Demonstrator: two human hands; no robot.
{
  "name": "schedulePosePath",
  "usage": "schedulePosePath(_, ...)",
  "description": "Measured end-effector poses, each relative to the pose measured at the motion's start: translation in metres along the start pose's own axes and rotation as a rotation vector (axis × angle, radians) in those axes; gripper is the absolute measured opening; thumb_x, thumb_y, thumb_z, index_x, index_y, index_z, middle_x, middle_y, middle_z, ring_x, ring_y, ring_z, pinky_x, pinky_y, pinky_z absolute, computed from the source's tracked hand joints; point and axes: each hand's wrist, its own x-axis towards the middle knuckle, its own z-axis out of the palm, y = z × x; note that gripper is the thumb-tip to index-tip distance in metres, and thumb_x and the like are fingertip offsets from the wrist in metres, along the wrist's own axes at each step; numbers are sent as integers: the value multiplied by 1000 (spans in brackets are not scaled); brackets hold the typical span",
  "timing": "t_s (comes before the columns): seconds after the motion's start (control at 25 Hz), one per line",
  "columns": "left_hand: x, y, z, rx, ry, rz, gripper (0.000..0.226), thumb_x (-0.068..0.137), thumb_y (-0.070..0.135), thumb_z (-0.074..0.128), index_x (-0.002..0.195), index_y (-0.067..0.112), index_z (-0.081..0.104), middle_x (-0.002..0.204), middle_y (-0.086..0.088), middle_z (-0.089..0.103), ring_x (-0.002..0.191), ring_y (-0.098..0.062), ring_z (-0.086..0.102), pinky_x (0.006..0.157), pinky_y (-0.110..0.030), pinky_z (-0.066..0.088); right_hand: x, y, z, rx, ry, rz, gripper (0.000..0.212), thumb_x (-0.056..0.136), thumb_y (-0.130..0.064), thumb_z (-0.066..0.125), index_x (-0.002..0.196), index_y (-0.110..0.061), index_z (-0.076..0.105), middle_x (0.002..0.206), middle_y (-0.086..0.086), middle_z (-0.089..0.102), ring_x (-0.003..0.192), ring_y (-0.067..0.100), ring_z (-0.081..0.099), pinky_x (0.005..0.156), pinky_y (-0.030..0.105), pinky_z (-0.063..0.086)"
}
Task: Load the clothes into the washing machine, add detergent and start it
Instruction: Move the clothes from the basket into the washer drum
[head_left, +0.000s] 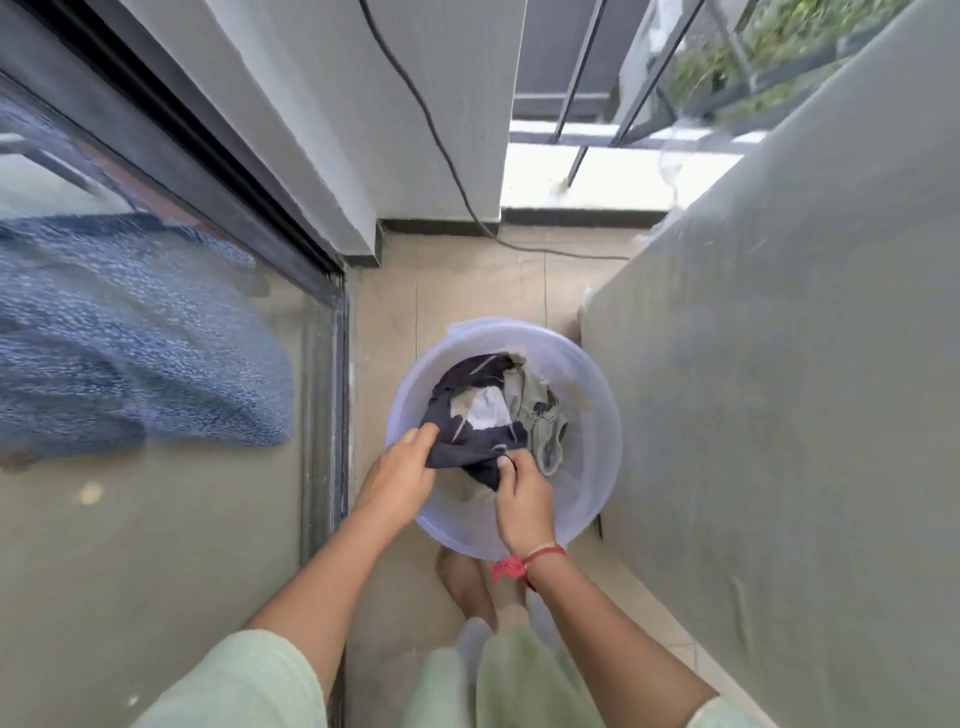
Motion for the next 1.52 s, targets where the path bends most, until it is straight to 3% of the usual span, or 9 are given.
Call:
schedulePosePath(0.36,-127,130,-201,-66,368,216,12,76,24,42,81,15,35,80,-10,51,75,-39,53,57,-34,29,-102,-174,-154,91,102,-446,21,97,-17,48,76,-12,51,59,-6,49,58,6,46,57,24,30)
schedulePosePath(0.6,-183,204,-301,-278,545,513,25,81,37,57,74,21,40,71,7,44,63,-7,47,57,-20,36,-170,-271,-254,203,108,-678,23,88,-22,65,71,-12,53,57,-6,48,52,0,41,53,16,33)
schedulePosePath(0.76,-201,232,-339,-525,440,597,31,82,39,61,100,14,58,99,-5,68,96,-14,64,85,-32,49,-191,-294,-300,-288,21,-792,39,63,-33,85,88,-11,65,79,0,61,75,12,58,68,26,45)
schedulePosePath(0.88,-224,238,-358,-541,419,636,29,83,29,65,108,17,58,104,-3,67,100,-11,63,90,-34,48,-197,-288,-310,-599,215,-732,28,70,-28,80,88,-9,72,93,7,53,90,26,57,74,28,40)
schedulePosePath(1.0,-242,245,-375,-605,466,704,22,86,14,66,107,13,57,98,-1,66,92,1,62,84,-20,49,-195,-274,-314,-432,371,-707,23,71,-38,76,78,-16,71,95,1,49,92,15,50,75,27,36)
schedulePosePath(1.16,-252,258,-402,-591,546,748,25,85,16,67,104,8,53,88,4,62,81,3,60,74,-14,47,-199,-264,-303,378,-33,-525,36,73,-42,67,91,-11,66,93,8,67,92,23,63,79,35,49)
schedulePosePath(1.32,-255,265,-423,-472,594,780,21,85,28,68,105,30,62,99,9,69,99,-6,63,91,-32,50,-216,-271,-303,487,-70,-610,47,75,-25,77,114,-8,56,107,8,68,94,15,67,78,32,57)
schedulePosePath(1.4,-261,267,-431,-459,629,824,19,85,29,65,104,32,67,99,8,70,100,-8,64,93,-36,50,-214,-266,-309,401,-151,-601,47,67,-15,83,108,-14,61,98,-2,71,89,10,69,69,22,55)
schedulePosePath(1.52,-264,266,-438,-410,650,832,21,84,29,62,104,27,69,99,9,71,101,-7,64,92,-29,49,-191,-252,-295,-217,-94,-482,34,63,-20,83,93,-13,69,91,2,72,84,18,69,74,32,57)
